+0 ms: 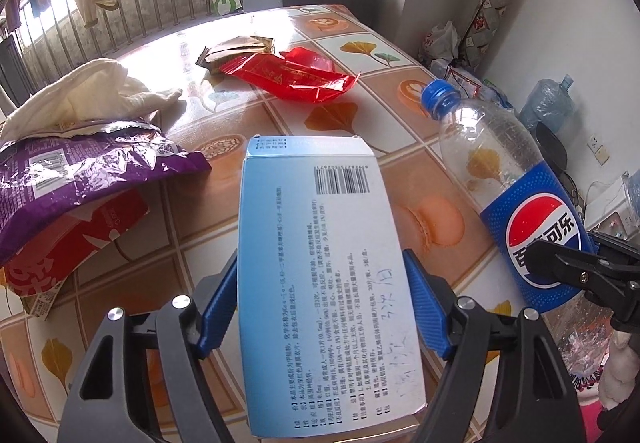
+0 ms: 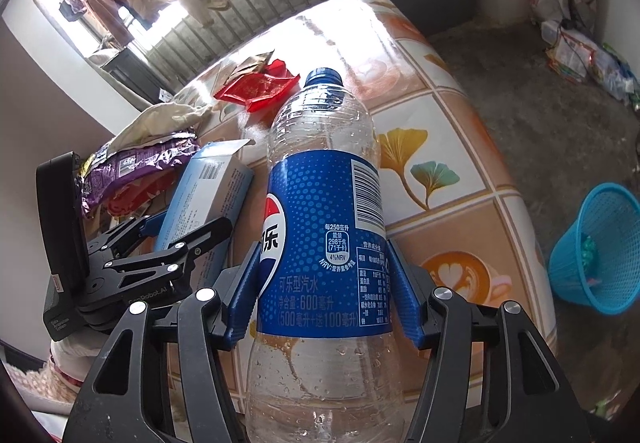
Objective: Collect trash
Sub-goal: 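Grasp the blue-white box with the left gripper while the right gripper holds the bottle, then carry the box and bottle toward the blue wastebasket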
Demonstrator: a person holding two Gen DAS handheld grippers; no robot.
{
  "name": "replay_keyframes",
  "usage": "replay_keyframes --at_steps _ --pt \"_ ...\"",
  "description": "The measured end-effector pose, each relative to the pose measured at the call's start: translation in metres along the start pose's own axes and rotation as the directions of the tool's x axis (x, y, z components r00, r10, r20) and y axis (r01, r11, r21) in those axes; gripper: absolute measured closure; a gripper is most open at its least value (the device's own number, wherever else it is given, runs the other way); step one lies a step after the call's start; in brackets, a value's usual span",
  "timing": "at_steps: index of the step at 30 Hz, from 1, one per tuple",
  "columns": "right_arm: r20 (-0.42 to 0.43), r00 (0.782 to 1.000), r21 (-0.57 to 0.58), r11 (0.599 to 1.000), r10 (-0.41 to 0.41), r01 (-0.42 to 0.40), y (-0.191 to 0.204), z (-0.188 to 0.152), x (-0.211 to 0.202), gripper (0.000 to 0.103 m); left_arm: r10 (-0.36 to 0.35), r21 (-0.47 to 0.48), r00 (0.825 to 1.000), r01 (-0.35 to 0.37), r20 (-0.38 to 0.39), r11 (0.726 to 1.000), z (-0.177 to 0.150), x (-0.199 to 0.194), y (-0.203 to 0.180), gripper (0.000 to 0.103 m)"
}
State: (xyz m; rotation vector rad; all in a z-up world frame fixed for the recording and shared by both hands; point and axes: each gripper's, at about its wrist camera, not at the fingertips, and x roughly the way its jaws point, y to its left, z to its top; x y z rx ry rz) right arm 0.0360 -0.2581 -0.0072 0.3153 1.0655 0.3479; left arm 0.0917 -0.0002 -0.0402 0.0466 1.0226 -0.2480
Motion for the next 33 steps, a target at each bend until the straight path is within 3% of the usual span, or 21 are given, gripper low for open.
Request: replay_keyframes --at_steps 33 --pt "0.063 0.998 0.001 1.000 0.017 -0.017 -0.006 -0.004 -0.024 0.047 0.053 0.054 0.992 -0.060 0.117 0.997 -0.002 -0.038 -0.013 0.029"
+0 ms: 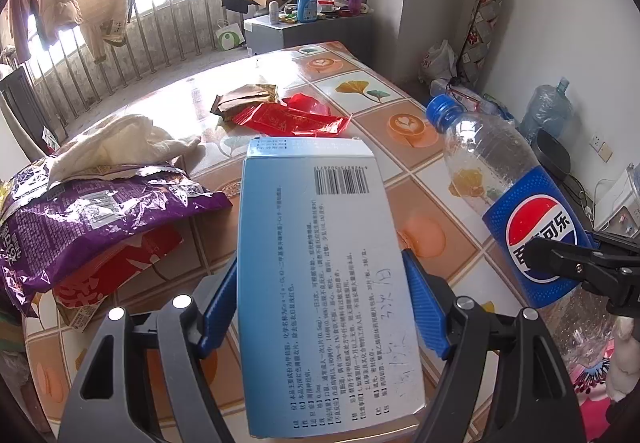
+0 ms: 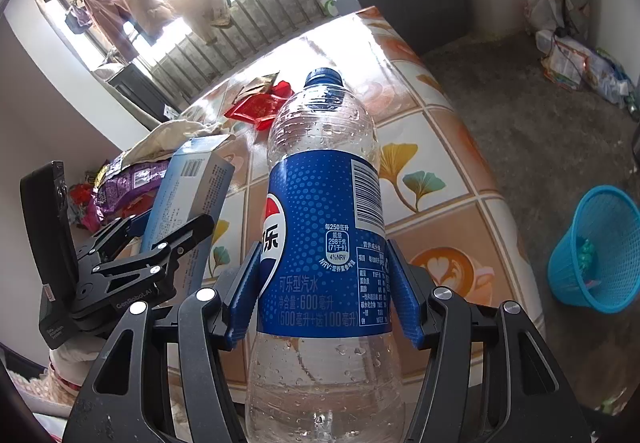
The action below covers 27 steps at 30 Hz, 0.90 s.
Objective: Collect trash
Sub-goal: 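Carry the box and bottle toward the blue wastebasket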
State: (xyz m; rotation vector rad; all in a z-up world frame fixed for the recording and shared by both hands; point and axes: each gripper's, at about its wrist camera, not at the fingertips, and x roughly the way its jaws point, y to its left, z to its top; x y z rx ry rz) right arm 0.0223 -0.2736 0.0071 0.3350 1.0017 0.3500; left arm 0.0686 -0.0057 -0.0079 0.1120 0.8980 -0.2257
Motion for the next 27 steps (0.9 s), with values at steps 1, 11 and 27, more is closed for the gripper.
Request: replay_keyframes --at_steps 1,11,27 --pt "0.002 1.000 0.000 1.000 0.001 -0.001 0.000 0.000 -0.001 0.048 0.002 0.003 1.000 -0.002 0.004 1.000 0.000 -0.001 -0.001 0.029" --pt "0.036 0.999 0.008 1.000 0.014 -0.014 -0.002 -0.002 -0.011 0.048 0.018 0.030 0.999 -0.019 0.044 0.999 0.003 -0.016 -0.009 0.029" --pt "0.104 0.995 0.049 0.999 0.006 -0.012 -0.018 0.001 -0.029 0.047 -0.021 0.105 0.995 0.010 0.099 0.994 0.020 -0.025 -0.034 0.029"
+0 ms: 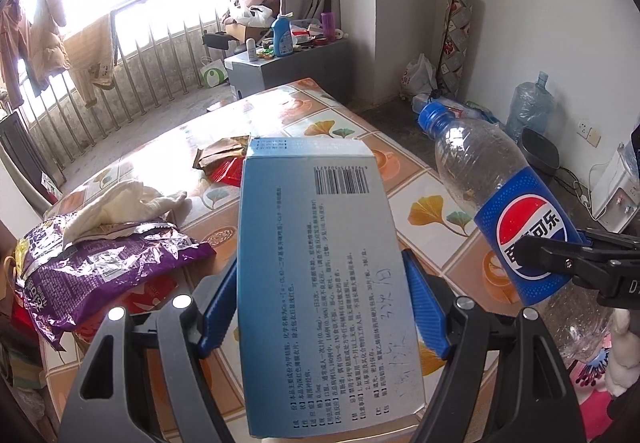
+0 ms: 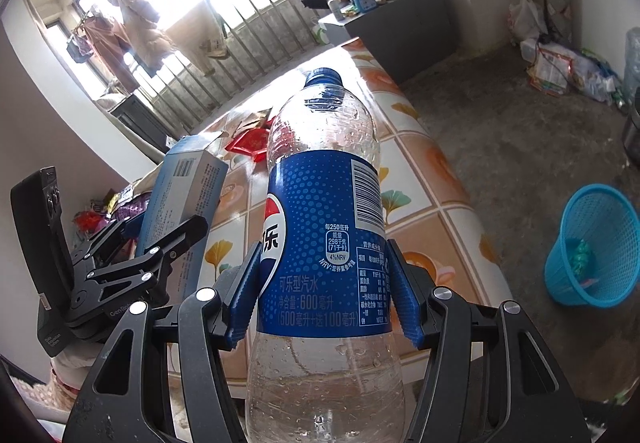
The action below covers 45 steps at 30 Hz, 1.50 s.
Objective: Collect trash
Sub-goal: 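Carry the box and bottle toward the blue wastebasket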
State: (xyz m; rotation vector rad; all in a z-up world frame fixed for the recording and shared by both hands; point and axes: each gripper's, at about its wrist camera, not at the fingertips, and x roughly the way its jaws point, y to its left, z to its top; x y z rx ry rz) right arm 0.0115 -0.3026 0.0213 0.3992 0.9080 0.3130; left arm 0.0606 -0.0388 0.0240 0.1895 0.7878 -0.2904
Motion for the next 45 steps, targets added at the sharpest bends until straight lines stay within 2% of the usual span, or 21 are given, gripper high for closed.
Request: replay_keyframes --at_steps 12,21,27,34,45 --pt "0.099 0.992 0.118 0.991 -0.075 0.063 -0.028 0.002 -0.020 0.047 -0.119 0.087 0.992 0.115 0.038 0.989 0.045 0.014 -0.019 0.029" --pt "0.128 0.988 0.228 0.972 -0.088 0.057 -0.068 -0.002 -0.029 0.047 -0.182 0.149 0.983 0.179 0.002 0.972 0.068 0.040 -0.064 0.029" --pt "0.156 0.981 0.315 0.947 -0.114 0.060 -0.099 -0.004 -0.039 0.047 -0.238 0.205 0.971 0.240 -0.031 0.949 0.083 0.058 -0.105 0.029" --pt "0.185 0.969 0.430 0.900 -0.164 0.070 -0.134 -0.013 -0.053 0.047 -0.312 0.260 0.947 0.322 -0.080 0.910 0.101 0.083 -0.161 0.029" --pt "0.167 0.949 0.628 0.771 -0.269 0.108 -0.196 -0.036 -0.062 0.047 -0.383 0.324 0.900 0.432 -0.207 0.841 0.117 0.140 -0.247 0.029"
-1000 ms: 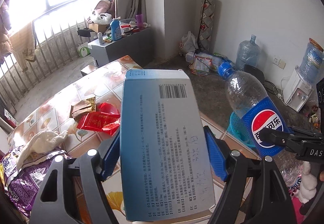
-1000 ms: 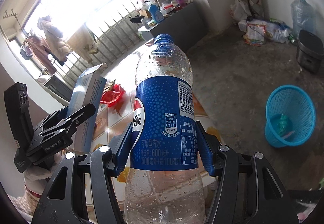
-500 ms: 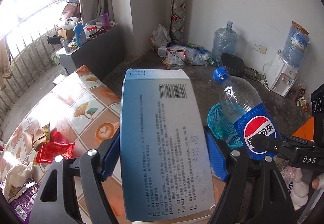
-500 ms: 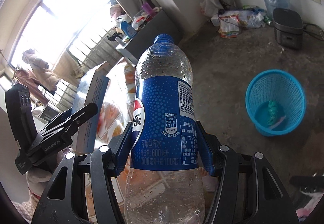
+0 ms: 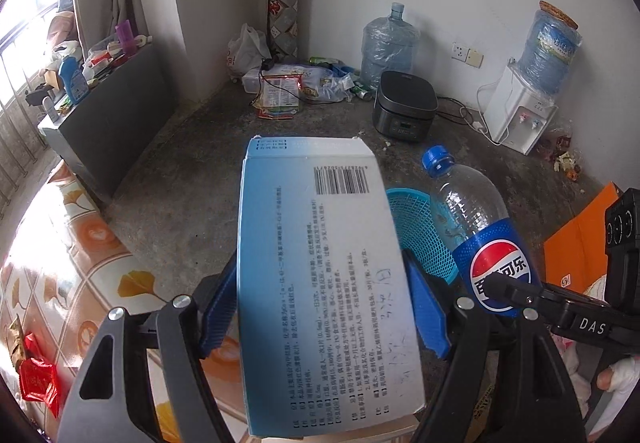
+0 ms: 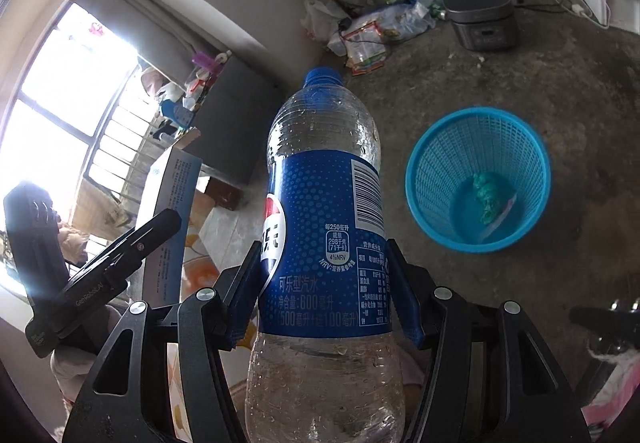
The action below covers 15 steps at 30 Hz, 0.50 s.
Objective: Collect trash
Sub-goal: 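Carry the box and bottle toward the blue wastebasket, then open both grippers over the blue wastebasket, dropping the box and bottle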
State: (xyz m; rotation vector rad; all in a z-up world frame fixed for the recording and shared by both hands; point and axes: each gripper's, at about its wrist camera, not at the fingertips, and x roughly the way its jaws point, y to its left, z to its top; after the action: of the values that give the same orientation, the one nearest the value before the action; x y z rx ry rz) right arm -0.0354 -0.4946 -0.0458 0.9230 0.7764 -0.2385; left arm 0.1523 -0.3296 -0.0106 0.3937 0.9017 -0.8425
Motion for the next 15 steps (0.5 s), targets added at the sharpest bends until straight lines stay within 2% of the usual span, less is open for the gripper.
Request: replay_keyframes --at_steps 6,12,15 --pt "0.006 0.999 0.104 0.993 -0.047 0.046 -0.034 0.011 0.006 0.047 -0.068 0.011 0.995 0.069 -0.078 0.998 0.015 0.045 -0.021 0.029" --pt "-0.023 0.998 0.223 0.972 -0.066 0.069 -0.069 0.025 0.024 0.047 -0.125 0.017 0.974 0.130 -0.188 0.991 0.033 0.103 -0.046 0.029" --pt "-0.034 0.998 0.291 0.955 -0.047 0.055 -0.087 0.034 0.040 0.047 -0.150 -0.005 0.966 0.152 -0.212 0.988 0.046 0.133 -0.058 0.027"
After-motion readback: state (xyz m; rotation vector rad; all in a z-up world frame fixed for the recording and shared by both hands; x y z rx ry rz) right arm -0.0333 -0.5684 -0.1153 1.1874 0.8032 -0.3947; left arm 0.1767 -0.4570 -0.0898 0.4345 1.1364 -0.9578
